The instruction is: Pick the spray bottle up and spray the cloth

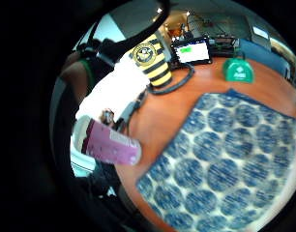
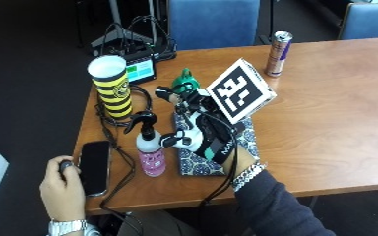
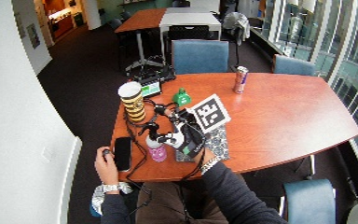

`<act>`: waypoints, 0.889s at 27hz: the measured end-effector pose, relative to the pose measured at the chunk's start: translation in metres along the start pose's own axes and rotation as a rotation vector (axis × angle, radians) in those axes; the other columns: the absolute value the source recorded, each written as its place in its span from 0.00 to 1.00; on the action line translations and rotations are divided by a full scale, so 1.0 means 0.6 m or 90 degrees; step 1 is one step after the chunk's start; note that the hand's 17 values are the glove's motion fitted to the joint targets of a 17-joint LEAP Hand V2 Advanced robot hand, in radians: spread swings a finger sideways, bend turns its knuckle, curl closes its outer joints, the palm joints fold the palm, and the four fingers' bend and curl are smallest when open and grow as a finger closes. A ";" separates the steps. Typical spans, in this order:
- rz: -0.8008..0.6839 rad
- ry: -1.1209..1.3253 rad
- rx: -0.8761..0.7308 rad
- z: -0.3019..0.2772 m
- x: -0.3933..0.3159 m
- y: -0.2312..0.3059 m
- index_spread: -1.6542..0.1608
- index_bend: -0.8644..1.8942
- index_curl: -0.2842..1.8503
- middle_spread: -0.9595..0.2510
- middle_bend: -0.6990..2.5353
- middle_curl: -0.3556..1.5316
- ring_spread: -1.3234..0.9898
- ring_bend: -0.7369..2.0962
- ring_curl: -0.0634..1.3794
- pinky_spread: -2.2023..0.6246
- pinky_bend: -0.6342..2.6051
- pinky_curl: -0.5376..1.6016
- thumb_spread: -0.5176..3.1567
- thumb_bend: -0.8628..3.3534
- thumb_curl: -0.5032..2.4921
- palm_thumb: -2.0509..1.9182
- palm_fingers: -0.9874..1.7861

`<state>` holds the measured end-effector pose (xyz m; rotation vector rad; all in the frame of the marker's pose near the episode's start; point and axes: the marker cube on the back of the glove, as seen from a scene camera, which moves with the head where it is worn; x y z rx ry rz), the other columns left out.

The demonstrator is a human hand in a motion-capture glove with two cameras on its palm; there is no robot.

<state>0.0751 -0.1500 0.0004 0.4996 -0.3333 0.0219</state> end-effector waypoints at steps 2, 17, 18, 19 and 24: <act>0.002 0.078 -0.054 -0.038 0.006 0.028 0.72 0.36 0.35 0.67 0.30 0.39 0.52 0.40 0.31 0.79 0.34 0.44 0.39 0.19 0.25 0.58 0.53; -0.058 0.196 -0.239 -0.075 -0.090 0.122 0.70 0.36 0.30 0.68 0.28 0.37 0.53 0.38 0.26 0.85 0.32 0.41 0.37 0.20 0.26 0.57 0.51; -0.060 0.201 -0.240 -0.076 -0.094 0.124 0.70 0.36 0.30 0.68 0.28 0.37 0.53 0.38 0.26 0.85 0.31 0.41 0.37 0.20 0.26 0.57 0.51; -0.062 0.209 -0.240 -0.077 -0.098 0.125 0.70 0.36 0.29 0.68 0.28 0.37 0.53 0.38 0.26 0.85 0.31 0.41 0.37 0.20 0.26 0.57 0.52; -0.067 0.240 -0.241 -0.080 -0.105 0.129 0.69 0.36 0.29 0.68 0.28 0.37 0.53 0.38 0.26 0.85 0.31 0.41 0.37 0.20 0.26 0.57 0.52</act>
